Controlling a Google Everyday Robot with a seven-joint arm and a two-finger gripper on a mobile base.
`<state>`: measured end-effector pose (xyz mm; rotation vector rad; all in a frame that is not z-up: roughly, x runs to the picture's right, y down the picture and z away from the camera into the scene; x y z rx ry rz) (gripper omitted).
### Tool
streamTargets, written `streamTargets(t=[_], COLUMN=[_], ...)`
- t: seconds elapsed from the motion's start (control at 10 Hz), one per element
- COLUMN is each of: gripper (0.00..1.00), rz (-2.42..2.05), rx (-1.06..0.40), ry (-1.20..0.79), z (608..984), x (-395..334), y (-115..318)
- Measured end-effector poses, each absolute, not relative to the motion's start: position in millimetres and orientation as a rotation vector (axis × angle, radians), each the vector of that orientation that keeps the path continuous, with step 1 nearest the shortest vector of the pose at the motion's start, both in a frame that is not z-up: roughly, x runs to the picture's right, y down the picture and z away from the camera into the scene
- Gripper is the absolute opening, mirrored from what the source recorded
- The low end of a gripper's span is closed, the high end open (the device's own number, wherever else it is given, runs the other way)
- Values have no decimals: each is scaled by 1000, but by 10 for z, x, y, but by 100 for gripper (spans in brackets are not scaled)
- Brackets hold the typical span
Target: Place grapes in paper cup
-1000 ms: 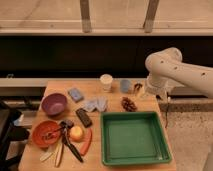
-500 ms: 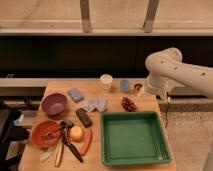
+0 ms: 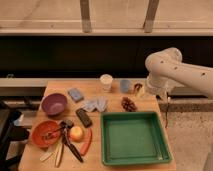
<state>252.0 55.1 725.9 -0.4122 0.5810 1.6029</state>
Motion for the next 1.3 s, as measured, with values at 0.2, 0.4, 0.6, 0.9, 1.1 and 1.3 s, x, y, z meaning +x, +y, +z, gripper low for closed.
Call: streamTargets(t=[0.2,0.4,0.6,0.9,1.1,1.3], gripper=[80,80,80,80,80,80], rz=[1603,1592,1552,1479,1412,1376], rx=[-412,-422,-435,-465,-500,-506], ry=[581,571,528,458,422,407], z=[7258,7263,7321,7488,7683,7860], x=[2519,2490,2295,1996,1705,1573], y=[551,555,491,412,378,417])
